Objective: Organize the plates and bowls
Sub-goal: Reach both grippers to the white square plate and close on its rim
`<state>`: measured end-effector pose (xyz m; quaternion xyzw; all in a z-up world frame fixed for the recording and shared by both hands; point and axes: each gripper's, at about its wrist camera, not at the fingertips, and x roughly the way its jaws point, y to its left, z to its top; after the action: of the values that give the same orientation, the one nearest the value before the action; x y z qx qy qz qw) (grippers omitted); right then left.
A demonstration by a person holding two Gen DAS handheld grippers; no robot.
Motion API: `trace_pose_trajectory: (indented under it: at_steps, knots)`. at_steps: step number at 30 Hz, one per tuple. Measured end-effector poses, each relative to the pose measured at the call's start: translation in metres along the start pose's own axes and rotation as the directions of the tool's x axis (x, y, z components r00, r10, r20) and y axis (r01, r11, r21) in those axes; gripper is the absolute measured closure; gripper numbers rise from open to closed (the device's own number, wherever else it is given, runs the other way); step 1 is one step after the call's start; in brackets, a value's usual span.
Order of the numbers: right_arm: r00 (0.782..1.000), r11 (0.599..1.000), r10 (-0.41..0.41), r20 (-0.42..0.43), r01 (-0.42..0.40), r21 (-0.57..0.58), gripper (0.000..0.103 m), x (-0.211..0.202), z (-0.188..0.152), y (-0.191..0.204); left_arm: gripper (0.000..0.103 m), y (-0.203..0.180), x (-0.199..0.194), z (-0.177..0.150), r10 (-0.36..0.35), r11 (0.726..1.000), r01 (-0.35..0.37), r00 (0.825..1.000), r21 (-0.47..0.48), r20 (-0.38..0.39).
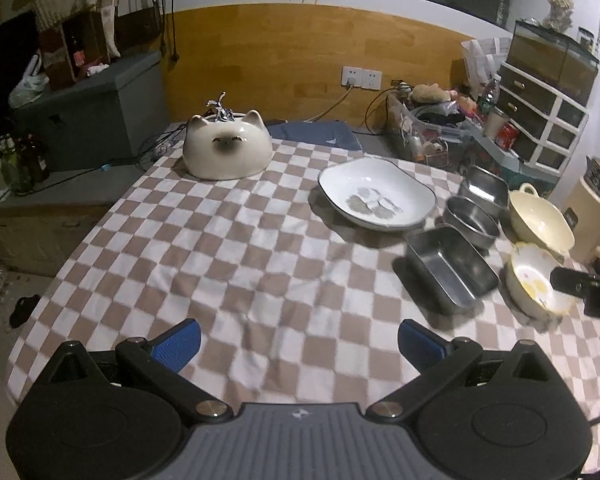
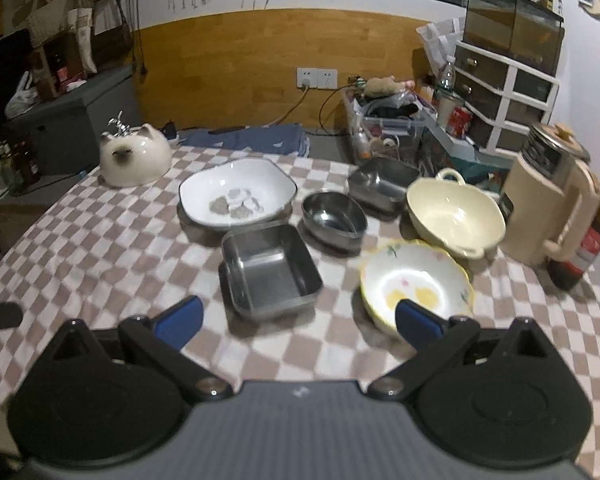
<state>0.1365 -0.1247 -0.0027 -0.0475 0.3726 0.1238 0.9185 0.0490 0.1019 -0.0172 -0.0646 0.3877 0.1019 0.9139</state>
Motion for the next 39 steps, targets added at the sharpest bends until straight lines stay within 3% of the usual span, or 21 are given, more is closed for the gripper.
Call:
trace_pose_trajectory:
  at_steps: [9, 16, 19, 24, 27, 30, 35, 38, 39]
  knots:
    - [0.997, 0.997, -0.051, 0.063, 0.055, -0.048, 0.000, 0.073, 0.068, 0.047, 0.000, 0.051, 0.075, 0.046, -0.112, 0.991, 0.111, 0.994, -0.074, 0.003]
    - [0.993, 0.989, -0.072, 0.097, 0.084, -0.126, 0.000, 0.134, 0.119, 0.060, 0.000, 0.048, 0.143, 0.090, -0.194, 0.975, 0.196, 0.981, -0.101, 0.028]
    - [0.992, 0.988, -0.062, 0.105, 0.076, -0.131, 0.000, 0.163, 0.139, 0.061, 0.000, 0.041, 0.174, 0.105, -0.187, 0.973, 0.185, 0.982, -0.140, -0.001]
    - [0.993, 0.992, -0.034, 0.110, 0.047, -0.119, 0.000, 0.217, 0.163, 0.055, 0.000, 0.032, 0.229, 0.120, -0.245, 0.947, 0.218, 0.965, -0.235, -0.089]
    - [0.997, 0.992, -0.031, 0.071, 0.039, -0.120, 0.000, 0.254, 0.173, 0.048, 0.000, 0.028, 0.262, 0.121, -0.281, 0.927, 0.234, 0.951, -0.294, -0.131]
    - [1.000, 0.991, -0.005, 0.029, 0.009, -0.135, 0.000, 0.286, 0.176, 0.045, 0.000, 0.028, 0.290, 0.119, -0.293, 0.897, 0.203, 0.938, -0.392, -0.185]
    - [0.997, 0.983, 0.047, -0.057, -0.056, -0.174, 0.000, 0.324, 0.177, 0.038, 0.003, 0.034, 0.315, 0.117, -0.389, 0.801, 0.236, 0.904, -0.550, -0.178]
    - [0.989, 0.983, 0.081, -0.122, -0.099, -0.152, 0.010, 0.343, 0.178, 0.028, 0.020, 0.033, 0.321, 0.118, -0.424, 0.774, 0.266, 0.892, -0.575, -0.158]
    - [0.984, 0.984, 0.100, -0.149, -0.120, -0.133, 0.019, 0.351, 0.179, 0.024, 0.028, 0.032, 0.323, 0.119, -0.432, 0.769, 0.271, 0.888, -0.579, -0.157]
